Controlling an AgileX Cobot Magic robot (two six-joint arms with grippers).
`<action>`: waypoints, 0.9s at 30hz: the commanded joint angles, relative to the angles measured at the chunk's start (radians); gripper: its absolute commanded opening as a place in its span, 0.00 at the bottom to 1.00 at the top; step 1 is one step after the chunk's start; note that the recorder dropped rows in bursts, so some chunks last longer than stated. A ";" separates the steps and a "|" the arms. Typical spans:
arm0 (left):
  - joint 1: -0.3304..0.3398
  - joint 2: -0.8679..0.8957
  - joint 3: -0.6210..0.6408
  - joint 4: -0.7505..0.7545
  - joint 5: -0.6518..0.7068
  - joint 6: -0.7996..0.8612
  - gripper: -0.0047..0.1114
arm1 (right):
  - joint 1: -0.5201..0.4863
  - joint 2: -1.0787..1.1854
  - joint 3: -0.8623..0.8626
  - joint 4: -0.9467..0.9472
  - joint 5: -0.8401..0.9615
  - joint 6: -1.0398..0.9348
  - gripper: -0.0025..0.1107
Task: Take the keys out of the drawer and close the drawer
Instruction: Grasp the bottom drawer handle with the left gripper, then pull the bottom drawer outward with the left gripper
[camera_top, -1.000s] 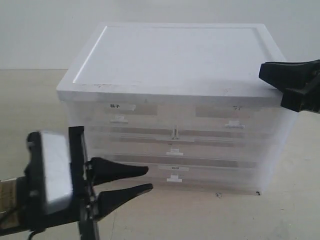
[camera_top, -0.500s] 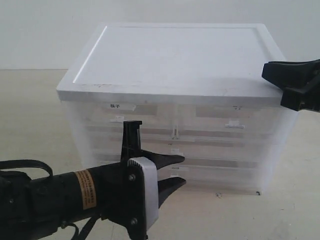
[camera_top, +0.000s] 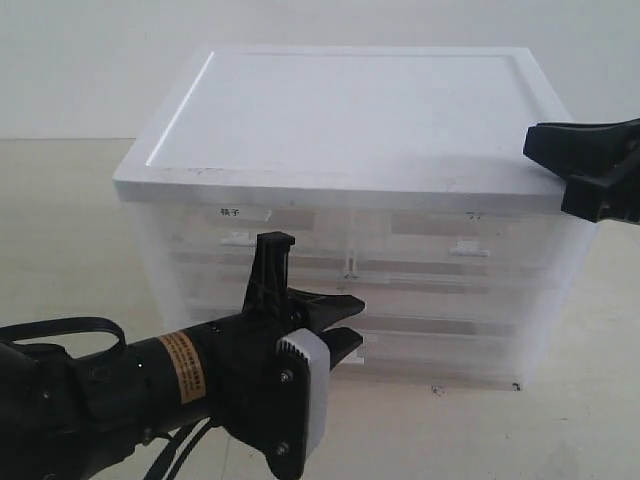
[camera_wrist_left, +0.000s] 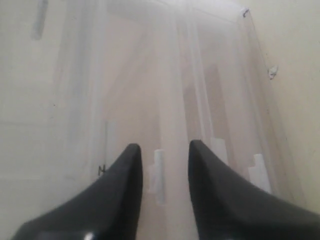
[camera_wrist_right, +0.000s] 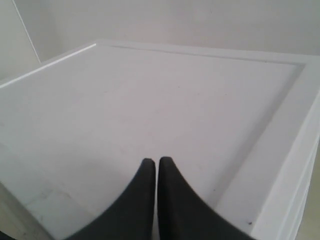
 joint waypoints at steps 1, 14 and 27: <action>-0.004 0.005 -0.004 -0.017 -0.003 0.022 0.20 | -0.002 -0.001 0.001 -0.015 0.000 -0.007 0.02; -0.004 0.005 -0.012 -0.121 0.049 0.081 0.20 | -0.002 -0.001 0.003 -0.017 0.000 -0.007 0.02; -0.004 0.041 -0.081 -0.152 0.088 0.081 0.20 | -0.002 -0.001 0.003 -0.017 -0.012 -0.007 0.02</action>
